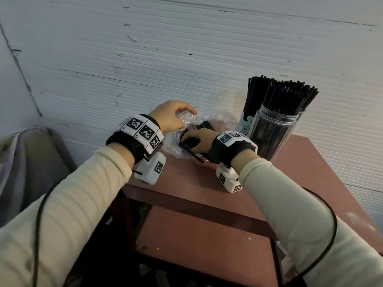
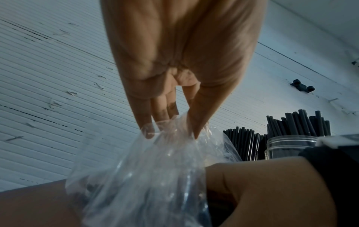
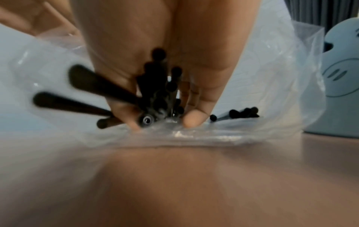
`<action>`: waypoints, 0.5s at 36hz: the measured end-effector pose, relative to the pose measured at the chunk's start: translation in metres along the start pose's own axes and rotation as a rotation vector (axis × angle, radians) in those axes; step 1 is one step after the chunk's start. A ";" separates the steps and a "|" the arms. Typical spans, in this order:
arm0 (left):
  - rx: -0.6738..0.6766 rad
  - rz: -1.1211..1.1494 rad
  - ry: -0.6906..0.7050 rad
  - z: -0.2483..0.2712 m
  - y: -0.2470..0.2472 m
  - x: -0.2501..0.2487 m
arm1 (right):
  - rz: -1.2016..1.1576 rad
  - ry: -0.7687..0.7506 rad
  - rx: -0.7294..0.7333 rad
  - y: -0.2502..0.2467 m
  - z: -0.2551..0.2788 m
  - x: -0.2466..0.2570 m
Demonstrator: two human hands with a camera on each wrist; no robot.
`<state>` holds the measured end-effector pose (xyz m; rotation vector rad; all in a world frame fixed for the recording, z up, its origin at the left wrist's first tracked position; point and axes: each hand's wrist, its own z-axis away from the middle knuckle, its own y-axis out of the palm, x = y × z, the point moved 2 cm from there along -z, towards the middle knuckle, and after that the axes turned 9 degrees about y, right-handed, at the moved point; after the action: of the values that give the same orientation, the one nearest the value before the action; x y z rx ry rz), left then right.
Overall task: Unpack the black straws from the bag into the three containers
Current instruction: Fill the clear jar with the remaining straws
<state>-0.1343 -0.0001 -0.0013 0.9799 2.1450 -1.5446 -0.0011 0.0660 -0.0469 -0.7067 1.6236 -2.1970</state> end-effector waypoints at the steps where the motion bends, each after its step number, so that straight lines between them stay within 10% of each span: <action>1: 0.001 0.003 0.001 0.000 0.000 0.001 | 0.015 -0.008 -0.012 0.000 -0.001 0.001; 18: -0.018 0.026 0.001 -0.002 -0.002 0.006 | -0.040 -0.001 -0.253 -0.009 0.004 -0.008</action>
<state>-0.1393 0.0033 -0.0027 0.9993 2.1347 -1.5105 0.0084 0.0696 -0.0388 -0.8142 1.9239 -2.0371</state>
